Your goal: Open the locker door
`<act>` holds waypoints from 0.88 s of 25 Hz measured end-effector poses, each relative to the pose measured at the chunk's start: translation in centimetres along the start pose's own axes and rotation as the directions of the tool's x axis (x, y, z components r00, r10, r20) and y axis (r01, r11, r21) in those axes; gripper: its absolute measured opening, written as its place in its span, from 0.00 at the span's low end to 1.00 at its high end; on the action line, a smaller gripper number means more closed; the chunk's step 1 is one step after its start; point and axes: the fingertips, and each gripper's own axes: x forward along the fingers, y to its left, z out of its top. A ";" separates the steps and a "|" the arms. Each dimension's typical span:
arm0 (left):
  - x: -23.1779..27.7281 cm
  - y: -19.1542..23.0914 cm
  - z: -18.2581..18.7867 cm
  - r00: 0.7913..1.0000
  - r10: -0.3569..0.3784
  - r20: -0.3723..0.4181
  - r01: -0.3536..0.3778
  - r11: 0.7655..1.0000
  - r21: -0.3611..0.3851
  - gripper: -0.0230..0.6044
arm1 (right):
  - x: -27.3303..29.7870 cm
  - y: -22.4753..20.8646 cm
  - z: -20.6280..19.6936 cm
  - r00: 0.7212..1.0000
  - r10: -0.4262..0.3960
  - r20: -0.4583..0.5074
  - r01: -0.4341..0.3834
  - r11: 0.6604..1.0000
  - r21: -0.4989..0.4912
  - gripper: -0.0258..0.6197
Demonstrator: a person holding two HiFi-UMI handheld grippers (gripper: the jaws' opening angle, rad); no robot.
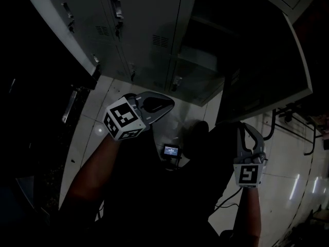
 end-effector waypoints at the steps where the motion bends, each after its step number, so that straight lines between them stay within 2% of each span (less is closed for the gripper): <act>1: 0.0 -0.1 0.0 1.000 -0.006 0.000 0.006 1.000 0.001 0.05 | -0.1 0.7 0.8 0.998 0.044 0.041 -0.046 0.998 0.040 0.08; 2: 0.0 -0.3 0.0 1.000 -0.017 0.001 0.017 1.000 0.002 0.05 | 0.0 1.6 1.6 0.992 0.091 0.083 -0.098 0.992 0.076 0.04; 6: 0.3 -1.4 -0.2 0.998 -0.066 -0.008 0.066 0.998 0.005 0.05 | 1.1 4.7 4.7 0.942 0.241 0.233 -0.284 0.943 0.175 0.04; 12: 0.0 -1.7 -0.2 0.997 -0.071 -0.004 0.071 0.997 0.005 0.05 | 2.9 6.7 7.0 0.886 0.337 0.319 -0.428 0.858 0.283 0.04; 16: -0.1 -1.7 -0.1 0.997 -0.074 0.000 0.074 0.997 0.004 0.05 | 3.8 7.5 7.3 0.868 0.368 0.332 -0.469 0.828 0.308 0.04; 22: 0.0 -1.6 -0.1 0.997 -0.074 -0.004 0.074 0.997 0.001 0.05 | 4.4 8.2 6.8 0.870 0.391 0.301 -0.476 0.826 0.303 0.04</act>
